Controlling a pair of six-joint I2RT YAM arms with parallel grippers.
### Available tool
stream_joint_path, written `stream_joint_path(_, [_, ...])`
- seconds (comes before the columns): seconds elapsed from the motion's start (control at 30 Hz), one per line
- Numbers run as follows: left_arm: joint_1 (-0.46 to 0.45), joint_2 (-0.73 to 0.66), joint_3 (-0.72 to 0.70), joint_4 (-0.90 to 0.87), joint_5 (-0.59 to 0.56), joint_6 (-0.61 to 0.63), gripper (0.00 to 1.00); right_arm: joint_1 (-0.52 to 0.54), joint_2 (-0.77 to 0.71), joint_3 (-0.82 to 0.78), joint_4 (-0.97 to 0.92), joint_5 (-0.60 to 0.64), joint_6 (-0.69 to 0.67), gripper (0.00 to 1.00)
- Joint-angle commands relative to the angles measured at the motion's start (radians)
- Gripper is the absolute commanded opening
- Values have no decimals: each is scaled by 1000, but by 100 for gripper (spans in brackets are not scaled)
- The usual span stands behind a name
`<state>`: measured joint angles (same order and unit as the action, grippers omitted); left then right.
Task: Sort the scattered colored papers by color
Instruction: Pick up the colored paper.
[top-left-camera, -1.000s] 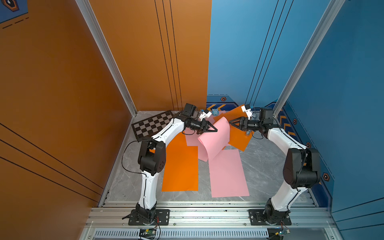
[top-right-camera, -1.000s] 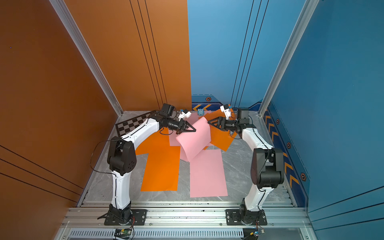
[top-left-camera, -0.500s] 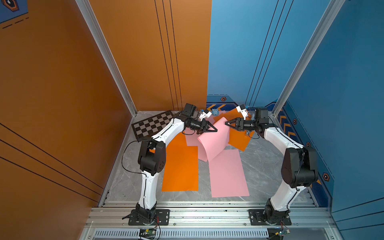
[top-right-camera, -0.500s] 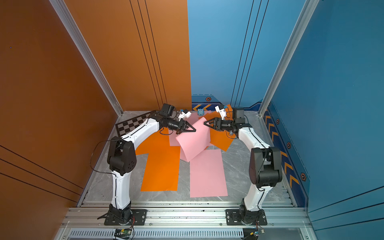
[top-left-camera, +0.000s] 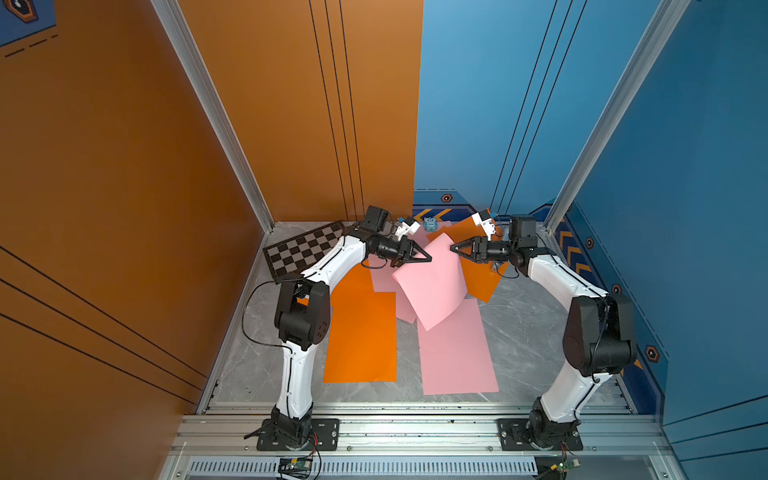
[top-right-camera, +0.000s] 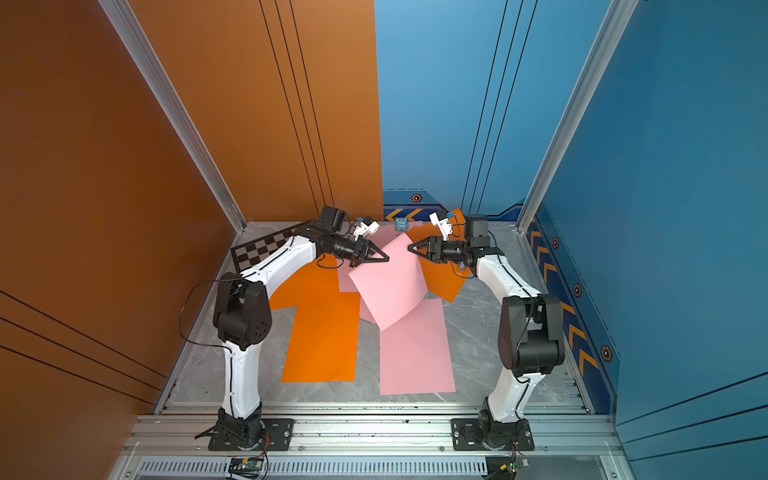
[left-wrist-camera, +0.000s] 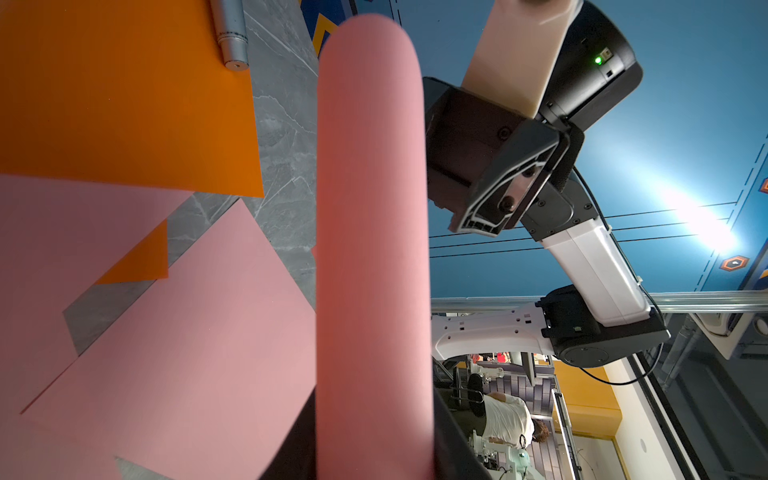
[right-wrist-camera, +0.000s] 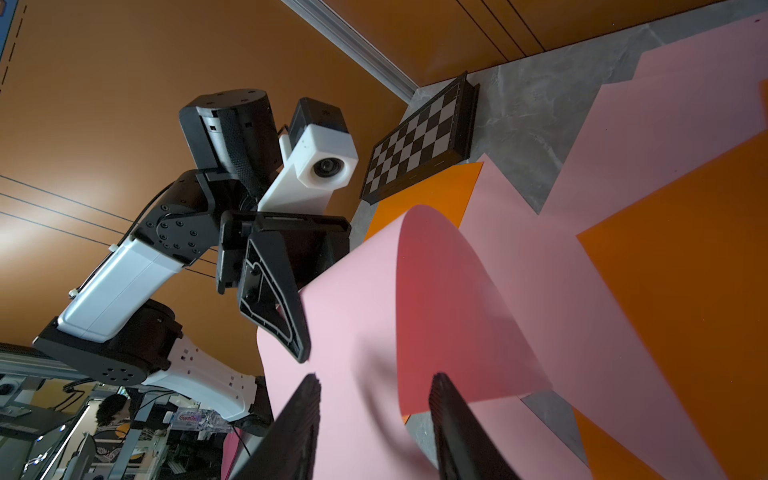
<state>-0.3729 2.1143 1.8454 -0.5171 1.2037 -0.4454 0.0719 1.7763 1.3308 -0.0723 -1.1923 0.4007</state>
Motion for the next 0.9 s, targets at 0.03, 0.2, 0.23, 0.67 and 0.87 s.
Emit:
stream_joint_path(0.03, [17, 33, 26, -4, 38, -6, 34, -4, -38, -4, -23, -64, 7, 49])
stream_joint_path(0.2, [14, 45, 26, -4, 40, -6, 33, 13, -17, 4, -24, -84, 13, 47])
stream_joint_path(0.23, [15, 45, 26, -4, 41, -6, 34, 17, -13, 4, -26, -89, 13, 46])
stream_joint_path(0.67, [24, 42, 49, -4, 47, -16, 34, 22, 35, 6, -61, -82, 17, 20])
stream_joint_path(0.87, [26, 50, 62, -5, 50, -21, 34, 25, 24, 4, -65, -76, 15, 0])
